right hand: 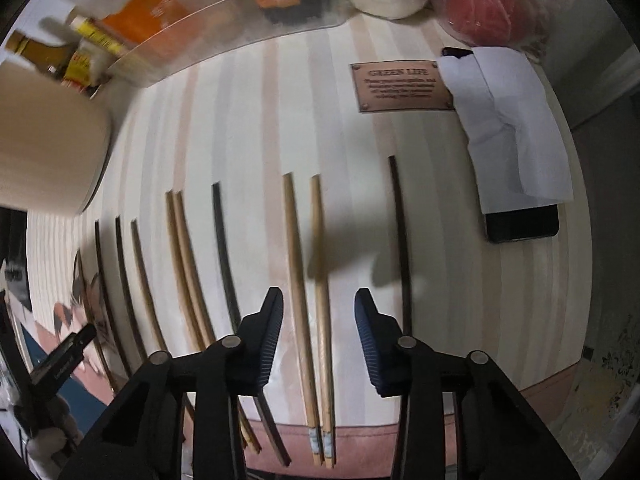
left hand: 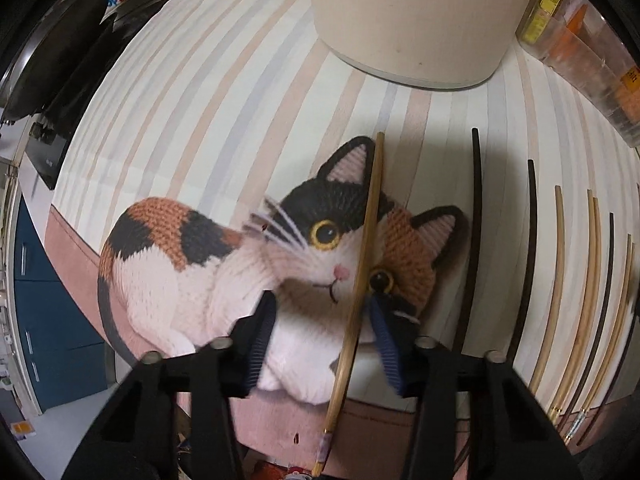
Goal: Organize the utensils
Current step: 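Close the left tool on a light wooden chopstick while the right tool grasps another, then lift both held chopsticks and lower them into the beige holder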
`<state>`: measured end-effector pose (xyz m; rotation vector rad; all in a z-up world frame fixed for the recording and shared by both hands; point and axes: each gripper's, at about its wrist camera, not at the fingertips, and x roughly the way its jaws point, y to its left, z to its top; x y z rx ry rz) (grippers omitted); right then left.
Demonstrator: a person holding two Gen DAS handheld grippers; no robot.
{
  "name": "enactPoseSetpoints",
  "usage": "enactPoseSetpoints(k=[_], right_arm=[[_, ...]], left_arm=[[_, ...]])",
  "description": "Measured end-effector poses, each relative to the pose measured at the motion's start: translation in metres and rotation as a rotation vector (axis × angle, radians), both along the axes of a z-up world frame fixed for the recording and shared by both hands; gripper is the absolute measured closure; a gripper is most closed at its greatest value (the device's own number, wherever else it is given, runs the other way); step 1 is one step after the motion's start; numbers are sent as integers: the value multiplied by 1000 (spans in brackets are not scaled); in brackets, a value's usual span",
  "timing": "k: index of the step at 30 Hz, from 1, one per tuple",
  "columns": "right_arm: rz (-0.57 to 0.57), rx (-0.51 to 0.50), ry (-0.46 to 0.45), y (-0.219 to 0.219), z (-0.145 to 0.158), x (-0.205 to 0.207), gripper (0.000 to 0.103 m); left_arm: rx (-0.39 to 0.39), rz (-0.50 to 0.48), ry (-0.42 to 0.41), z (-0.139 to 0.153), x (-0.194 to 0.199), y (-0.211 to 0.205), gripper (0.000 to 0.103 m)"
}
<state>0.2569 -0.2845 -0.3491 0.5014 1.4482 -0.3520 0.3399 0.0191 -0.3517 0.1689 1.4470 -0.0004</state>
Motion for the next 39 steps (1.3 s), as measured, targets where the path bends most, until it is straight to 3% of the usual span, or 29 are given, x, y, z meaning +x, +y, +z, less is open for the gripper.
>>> enactPoseSetpoints(k=[6,9,12,14,15,18,21,26,29,34,39], right_arm=[[6,-11,61,-2,-14,1,79],[16,13,84,1,-22,1,80],[46,-37,90,7,-23,4,85],[62,-76,106,8,-22,2,96],[61,-71,97,8,-21,0,96],[60,-76,110,6,-21,-10,97],[78,-65,123,4,-24,-18,97],[112,-62,162,11,-32,-12,96],[100,-51,179,9,-35,-8,96],[109,-65,200,1,-38,13,96],[98,-110,191,15,-41,23,95]], left_arm=[[-50,-36,-3,-3,-3,-6,97],[-36,-42,-12,-3,-8,-11,98],[-52,-31,-15,-6,-7,-12,98],[-59,-15,-11,-5,-6,-8,98],[-61,-6,-6,-4,0,-10,98],[-114,36,24,-4,-1,6,98],[-214,100,78,-7,-3,27,98],[-272,114,89,-12,-3,45,96],[-235,88,100,-14,5,40,93],[-89,-39,63,-14,10,17,93],[11,-116,8,-17,4,2,99]])
